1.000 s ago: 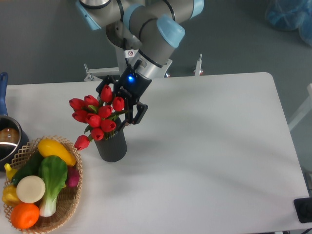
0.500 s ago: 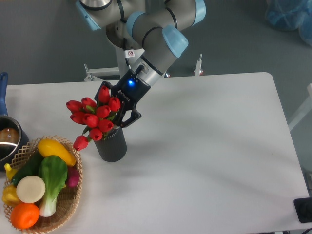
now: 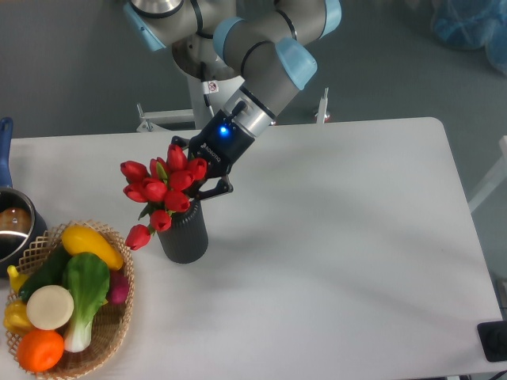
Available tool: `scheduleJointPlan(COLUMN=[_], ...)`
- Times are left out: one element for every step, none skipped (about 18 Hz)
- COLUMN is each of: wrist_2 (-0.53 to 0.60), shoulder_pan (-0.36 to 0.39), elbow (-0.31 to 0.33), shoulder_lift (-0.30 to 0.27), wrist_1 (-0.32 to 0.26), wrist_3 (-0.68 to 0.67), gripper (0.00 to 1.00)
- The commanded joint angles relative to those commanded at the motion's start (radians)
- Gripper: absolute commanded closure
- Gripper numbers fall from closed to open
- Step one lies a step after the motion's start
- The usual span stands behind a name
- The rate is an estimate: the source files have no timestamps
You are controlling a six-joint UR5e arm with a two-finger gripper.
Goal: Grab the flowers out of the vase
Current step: 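Lower the gripper around the tulip stems and close on them, then lift the gripped tulips straight up out of the black vase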
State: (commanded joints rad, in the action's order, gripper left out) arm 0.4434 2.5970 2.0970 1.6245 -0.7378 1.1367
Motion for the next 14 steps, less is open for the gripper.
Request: scheduleJointPlan(wrist_2=[-0.012, -0.028, -0.049, -0.081, -0.109, -0.121, -0.13, -0.144, -0.155, -0.16, -0.161, -0.161, -0.164, -0.173], shoulder_pan=[0.005, 0.015, 0.028, 0.034, 0.041, 0.055, 0.066, 0.071, 0.074, 0.075, 0.084, 0.089, 0.091, 0.095], elbow=[0.0, 0.0, -0.002, -0.005, -0.009, -0.012, -0.017, -0.026, -0.034, -0.046, -0.058, -0.073, -0.087, -0.101], shoulder_lift=[-0.009, -0.018, -0.026, -0.031, -0.038, -0.048, -0.052, -0.057, -0.06, -0.06, -0.06, -0.06, -0.058, -0.058], wrist_1=[0.0, -0.002, 0.0, 0.0, -0.002, -0.003, -0.003, -0.003, -0.003, -0.003, -0.003, -0.003, -0.003, -0.003], wrist_3=[-0.008, -0.026, -0.034, -0.035, -0.037, -0.047, -0.066, -0.083, -0.1, -0.113, -0.133, -0.161, -0.184, -0.202], gripper=[1.0, 1.0, 1.0, 1.0, 1.0, 1.0, 1.0, 1.0, 1.0, 1.0, 1.0, 1.0, 1.0, 1.0])
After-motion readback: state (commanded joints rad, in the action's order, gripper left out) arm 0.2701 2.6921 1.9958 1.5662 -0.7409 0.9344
